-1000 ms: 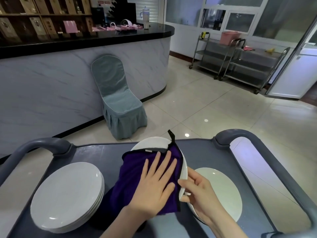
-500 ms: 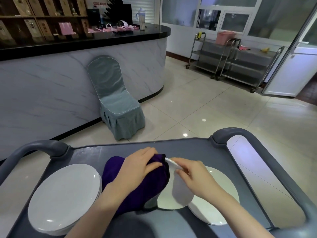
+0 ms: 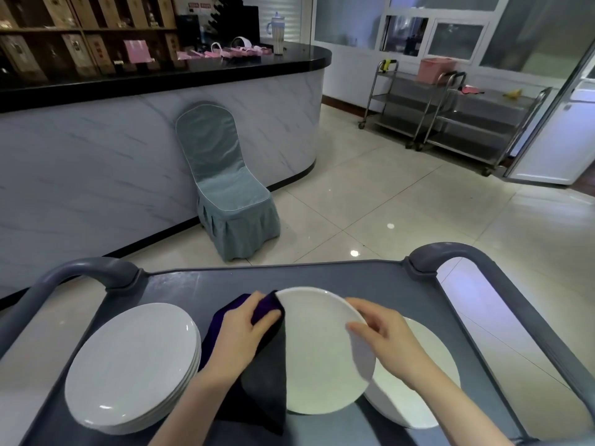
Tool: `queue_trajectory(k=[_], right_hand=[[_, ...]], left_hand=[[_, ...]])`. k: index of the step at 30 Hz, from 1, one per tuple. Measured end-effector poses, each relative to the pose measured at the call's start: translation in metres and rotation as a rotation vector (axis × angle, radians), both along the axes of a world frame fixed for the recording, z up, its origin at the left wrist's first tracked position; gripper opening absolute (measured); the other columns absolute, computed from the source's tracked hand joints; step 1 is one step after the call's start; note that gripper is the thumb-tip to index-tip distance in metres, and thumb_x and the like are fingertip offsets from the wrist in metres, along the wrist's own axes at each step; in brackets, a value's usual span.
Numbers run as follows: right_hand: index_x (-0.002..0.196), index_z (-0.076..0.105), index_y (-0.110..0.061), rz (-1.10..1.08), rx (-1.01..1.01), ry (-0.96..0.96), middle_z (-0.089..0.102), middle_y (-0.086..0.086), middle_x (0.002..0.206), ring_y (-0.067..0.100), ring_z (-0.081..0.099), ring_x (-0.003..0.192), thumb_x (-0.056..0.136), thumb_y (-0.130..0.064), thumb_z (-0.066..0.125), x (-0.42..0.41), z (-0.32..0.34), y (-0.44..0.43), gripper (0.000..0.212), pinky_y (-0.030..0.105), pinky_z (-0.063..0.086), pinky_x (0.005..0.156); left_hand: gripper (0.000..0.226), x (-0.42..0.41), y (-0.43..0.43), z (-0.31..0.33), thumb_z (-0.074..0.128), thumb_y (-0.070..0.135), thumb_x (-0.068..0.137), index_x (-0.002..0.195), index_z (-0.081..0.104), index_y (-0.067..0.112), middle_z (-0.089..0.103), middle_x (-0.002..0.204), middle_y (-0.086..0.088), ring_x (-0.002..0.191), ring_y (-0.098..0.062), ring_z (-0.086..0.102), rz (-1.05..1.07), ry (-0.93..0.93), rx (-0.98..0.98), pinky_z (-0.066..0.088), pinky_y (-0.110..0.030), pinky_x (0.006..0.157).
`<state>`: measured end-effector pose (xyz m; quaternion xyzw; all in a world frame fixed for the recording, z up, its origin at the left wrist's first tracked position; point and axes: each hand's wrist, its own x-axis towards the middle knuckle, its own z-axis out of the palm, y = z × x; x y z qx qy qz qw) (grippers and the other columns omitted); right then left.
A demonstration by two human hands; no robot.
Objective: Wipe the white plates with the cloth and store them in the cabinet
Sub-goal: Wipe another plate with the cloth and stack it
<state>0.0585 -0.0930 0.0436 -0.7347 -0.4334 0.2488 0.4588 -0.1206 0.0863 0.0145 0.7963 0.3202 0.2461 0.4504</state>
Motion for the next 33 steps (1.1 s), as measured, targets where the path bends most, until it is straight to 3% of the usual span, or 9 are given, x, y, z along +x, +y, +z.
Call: queue_trajectory(k=[5, 8, 12, 17, 21, 24, 28, 31, 33], right_hand=[[0.118, 0.069, -0.031, 0.144, -0.077, -0.244, 0.071, -0.027, 0.106, -0.012, 0.061, 0.094, 0.094, -0.004, 0.059, -0.009, 0.000, 0.020, 0.037, 0.012, 0.043, 0.086], [0.111, 0.071, -0.030, 0.011, 0.014, -0.085, 0.070, -0.028, 0.106, -0.008, 0.064, 0.102, 0.092, 0.001, 0.060, 0.004, 0.008, 0.012, 0.038, 0.015, 0.046, 0.089], [0.111, 0.071, -0.026, -0.107, 0.104, 0.176, 0.075, -0.014, 0.106, 0.007, 0.069, 0.102, 0.093, 0.007, 0.055, 0.005, 0.011, 0.006, 0.042, 0.023, 0.053, 0.088], [0.113, 0.069, -0.035, 0.057, -0.010, -0.094, 0.069, -0.029, 0.107, -0.006, 0.064, 0.103, 0.092, 0.001, 0.059, 0.002, 0.010, 0.014, 0.043, 0.015, 0.047, 0.089], [0.115, 0.070, -0.033, 0.153, -0.070, -0.283, 0.068, -0.032, 0.105, -0.007, 0.063, 0.100, 0.093, -0.004, 0.060, -0.006, 0.006, 0.025, 0.038, 0.013, 0.044, 0.087], [0.112, 0.071, -0.031, 0.004, 0.033, -0.136, 0.070, -0.030, 0.104, -0.006, 0.064, 0.101, 0.092, 0.000, 0.061, 0.005, 0.012, 0.017, 0.038, 0.016, 0.047, 0.088], [0.117, 0.071, -0.020, -0.255, 0.264, 0.336, 0.075, -0.007, 0.110, 0.014, 0.070, 0.104, 0.093, 0.005, 0.056, -0.005, 0.006, 0.009, 0.038, 0.029, 0.054, 0.088], [0.117, 0.068, -0.021, -0.305, 0.217, 0.386, 0.075, -0.003, 0.108, 0.021, 0.070, 0.104, 0.094, 0.006, 0.055, -0.011, -0.010, 0.001, 0.038, 0.036, 0.053, 0.084], [0.118, 0.064, -0.026, -0.224, 0.123, 0.217, 0.073, -0.011, 0.110, 0.016, 0.069, 0.106, 0.093, 0.004, 0.058, -0.002, -0.010, -0.004, 0.039, 0.034, 0.054, 0.086]], left_hand=[[0.017, 0.011, 0.004, 0.020, 0.068, 0.031, 0.090, 0.079, 0.055, 0.028, 0.060, 0.067, 0.013, 0.068, -0.003, 0.056, -0.270, 0.149, 0.261, 0.040, -0.019, 0.065], [0.019, 0.003, 0.004, 0.006, 0.064, 0.018, 0.093, 0.076, 0.057, 0.021, 0.061, 0.069, 0.010, 0.065, -0.001, 0.053, -0.050, -0.048, 0.002, 0.040, -0.019, 0.065], [0.015, -0.002, -0.006, -0.015, 0.056, 0.017, 0.097, 0.087, 0.061, 0.008, 0.066, 0.083, -0.011, 0.076, -0.015, 0.058, 0.211, -0.132, -0.265, 0.049, -0.040, 0.076], [0.014, 0.002, 0.005, 0.007, 0.067, 0.017, 0.090, 0.080, 0.062, 0.025, 0.066, 0.075, 0.012, 0.071, -0.002, 0.059, -0.015, -0.050, -0.041, 0.044, -0.015, 0.068], [0.010, 0.011, 0.006, 0.018, 0.068, 0.023, 0.090, 0.082, 0.064, 0.028, 0.067, 0.078, 0.014, 0.074, -0.007, 0.060, -0.208, 0.082, 0.117, 0.043, -0.016, 0.068], [0.010, 0.004, 0.004, 0.010, 0.062, 0.018, 0.094, 0.086, 0.067, 0.022, 0.070, 0.082, 0.010, 0.077, -0.003, 0.063, 0.021, -0.062, -0.062, 0.047, -0.017, 0.071], [0.020, 0.009, -0.022, 0.003, 0.051, 0.021, 0.101, 0.093, 0.070, 0.025, 0.074, 0.090, 0.008, 0.086, -0.006, 0.068, 0.320, -0.296, -0.573, 0.052, -0.025, 0.078], [0.018, 0.011, -0.021, 0.008, 0.053, 0.020, 0.100, 0.093, 0.069, 0.024, 0.074, 0.089, 0.010, 0.084, -0.005, 0.067, 0.335, -0.277, -0.515, 0.051, -0.026, 0.078], [0.015, 0.007, -0.014, 0.014, 0.055, 0.017, 0.099, 0.091, 0.067, 0.022, 0.072, 0.085, 0.011, 0.080, -0.001, 0.065, 0.264, -0.239, -0.337, 0.048, -0.019, 0.074]])
